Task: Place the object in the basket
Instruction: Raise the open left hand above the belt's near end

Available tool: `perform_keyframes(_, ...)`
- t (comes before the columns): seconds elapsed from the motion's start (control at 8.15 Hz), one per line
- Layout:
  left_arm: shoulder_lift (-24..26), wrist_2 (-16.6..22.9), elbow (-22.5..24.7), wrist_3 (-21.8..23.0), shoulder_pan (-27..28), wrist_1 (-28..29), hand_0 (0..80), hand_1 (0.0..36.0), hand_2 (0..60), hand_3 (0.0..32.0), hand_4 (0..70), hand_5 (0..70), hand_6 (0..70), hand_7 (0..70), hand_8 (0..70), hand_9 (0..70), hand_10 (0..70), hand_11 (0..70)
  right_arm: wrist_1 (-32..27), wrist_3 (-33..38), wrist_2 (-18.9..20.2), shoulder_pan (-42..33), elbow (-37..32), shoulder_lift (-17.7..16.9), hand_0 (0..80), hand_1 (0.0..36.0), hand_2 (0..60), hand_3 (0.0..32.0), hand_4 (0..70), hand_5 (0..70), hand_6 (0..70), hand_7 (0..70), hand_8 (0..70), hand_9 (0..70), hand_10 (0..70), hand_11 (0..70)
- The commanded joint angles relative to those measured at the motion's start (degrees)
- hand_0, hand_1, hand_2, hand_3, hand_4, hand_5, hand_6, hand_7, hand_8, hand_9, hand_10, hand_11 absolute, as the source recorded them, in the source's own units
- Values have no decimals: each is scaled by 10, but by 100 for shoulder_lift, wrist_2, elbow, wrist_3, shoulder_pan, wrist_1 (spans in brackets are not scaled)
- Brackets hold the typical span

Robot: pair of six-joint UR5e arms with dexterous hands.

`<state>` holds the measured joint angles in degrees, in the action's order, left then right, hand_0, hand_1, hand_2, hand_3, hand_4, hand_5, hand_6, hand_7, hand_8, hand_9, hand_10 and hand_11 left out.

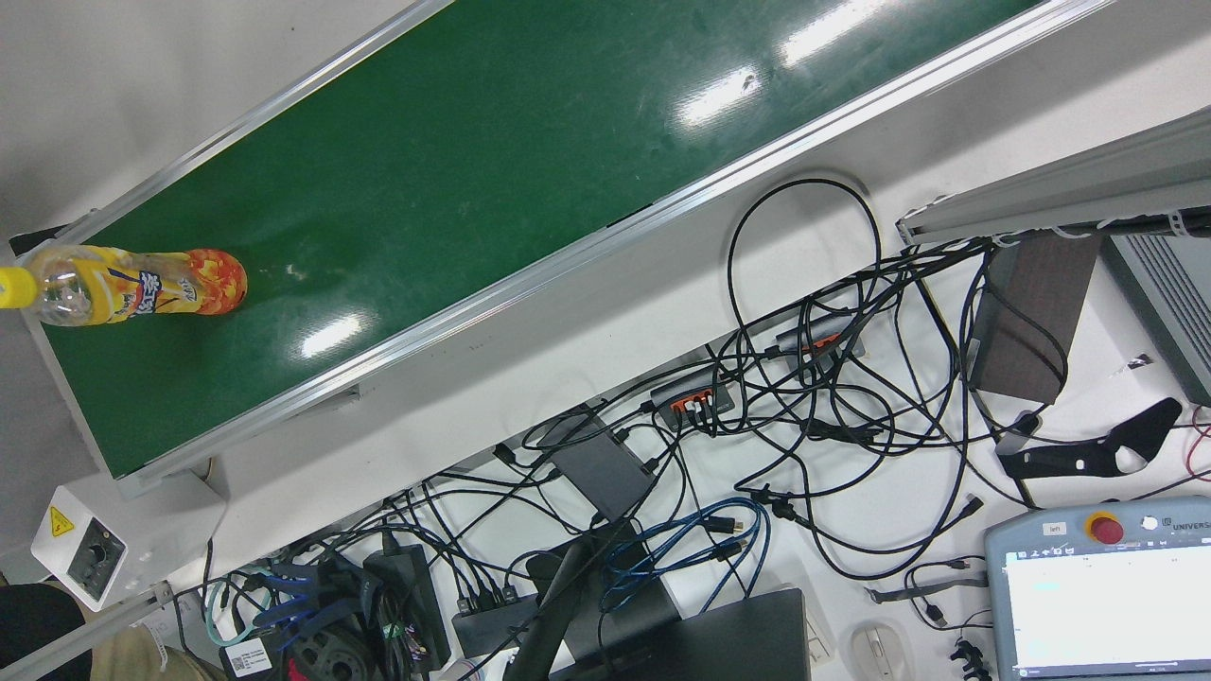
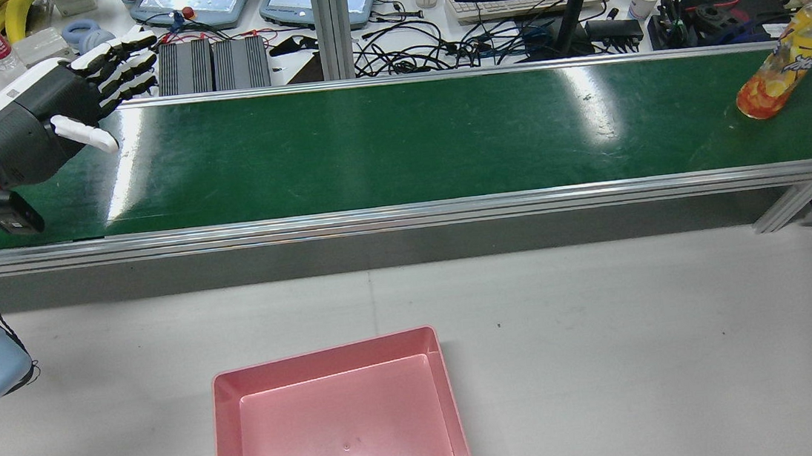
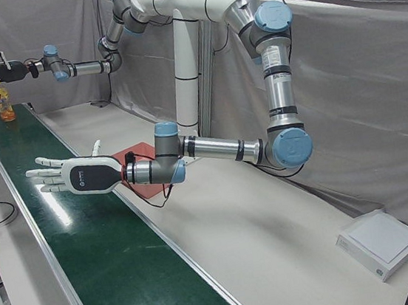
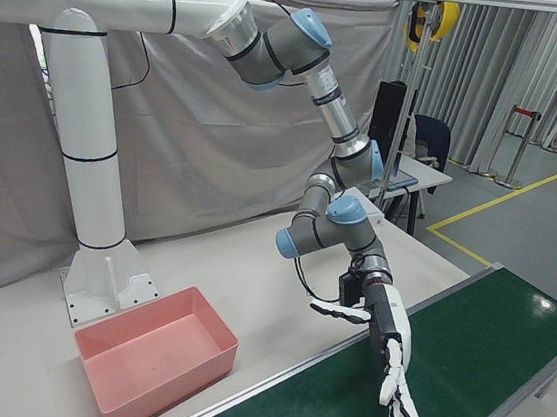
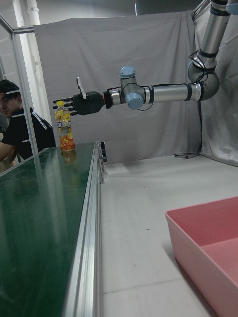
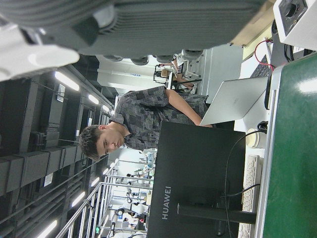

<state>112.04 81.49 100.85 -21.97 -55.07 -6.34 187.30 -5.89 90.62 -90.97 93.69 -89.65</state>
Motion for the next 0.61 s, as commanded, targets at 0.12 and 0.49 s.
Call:
perform_keyframes(0.12, 2, -54, -48, -18, 216, 10, 532, 66, 0, 40, 116, 138, 6, 0, 59, 61, 56, 95, 0, -9, 0, 0, 0, 0, 0, 0, 0, 0, 0, 0, 0, 0, 0, 0, 0, 0)
perform_keyframes(0.49, -7, -160, -66, -18, 295, 18, 523, 66, 0, 32, 122, 149, 8, 0, 61, 64, 57, 95, 0, -9, 0, 0, 0, 0, 0, 0, 0, 0, 0, 0, 0, 0, 0, 0, 0, 0)
